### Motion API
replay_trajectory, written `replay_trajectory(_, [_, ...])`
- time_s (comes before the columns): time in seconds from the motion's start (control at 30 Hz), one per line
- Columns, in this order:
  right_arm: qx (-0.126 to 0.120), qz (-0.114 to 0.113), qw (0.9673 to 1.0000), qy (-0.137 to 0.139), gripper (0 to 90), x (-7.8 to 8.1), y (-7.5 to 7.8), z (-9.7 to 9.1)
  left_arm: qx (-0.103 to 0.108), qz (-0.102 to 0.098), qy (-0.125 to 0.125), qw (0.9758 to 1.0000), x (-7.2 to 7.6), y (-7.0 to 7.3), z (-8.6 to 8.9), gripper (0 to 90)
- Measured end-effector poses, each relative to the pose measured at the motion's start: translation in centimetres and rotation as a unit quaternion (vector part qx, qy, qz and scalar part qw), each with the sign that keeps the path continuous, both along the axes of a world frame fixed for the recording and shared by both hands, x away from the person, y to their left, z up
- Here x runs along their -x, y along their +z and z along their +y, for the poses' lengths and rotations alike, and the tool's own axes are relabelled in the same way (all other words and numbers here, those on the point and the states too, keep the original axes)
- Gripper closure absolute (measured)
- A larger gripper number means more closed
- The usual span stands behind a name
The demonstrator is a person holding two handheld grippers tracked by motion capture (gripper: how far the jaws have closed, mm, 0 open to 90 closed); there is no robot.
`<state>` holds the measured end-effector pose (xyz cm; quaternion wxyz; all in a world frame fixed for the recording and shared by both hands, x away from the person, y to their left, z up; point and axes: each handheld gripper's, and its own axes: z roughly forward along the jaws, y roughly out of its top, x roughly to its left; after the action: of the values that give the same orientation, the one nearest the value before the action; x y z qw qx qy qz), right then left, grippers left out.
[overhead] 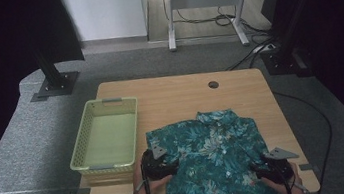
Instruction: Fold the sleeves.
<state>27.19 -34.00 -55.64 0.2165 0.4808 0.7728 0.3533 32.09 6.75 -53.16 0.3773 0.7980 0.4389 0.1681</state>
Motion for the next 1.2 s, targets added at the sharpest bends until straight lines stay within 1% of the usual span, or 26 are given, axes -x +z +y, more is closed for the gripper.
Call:
replay_trajectory(0.1, [-0.001,0.0,1.0,-0.001,37.8,0.0,0.0,-0.1,-0.004,0.002,0.002,1.0,-0.2,-0.1,-0.1,27.8])
replay_trajectory(0.27, [-0.001,-0.001,1.0,-0.009,37.7,0.4,0.0,-0.7,0.0,0.004,0.01,0.9999,-0.7,-0.1,-0.1,28.0])
replay_trajectory(0.5, [-0.003,-0.002,0.9998,-0.021,37.8,0.7,-0.1,-1.4,0.0,0.009,0.018,0.9998,-1.5,-0.2,-0.2,27.8])
replay_trajectory(0.7, [-0.003,-0.002,0.9996,-0.028,37.8,0.9,-0.1,-1.8,-0.006,0.01,0.026,0.9996,-2.1,-0.3,-0.5,27.4])
replay_trajectory(0.97, [-0.004,-0.003,0.9992,-0.039,37.7,1.2,-0.1,-2.4,-0.002,0.01,0.026,0.9996,-3.2,0.0,-0.8,27.3])
replay_trajectory(1.2, [-0.004,-0.002,0.999,-0.043,37.8,1.2,-0.1,-2.5,-0.002,0.011,0.041,0.9991,-4.6,0.3,-0.9,27.4])
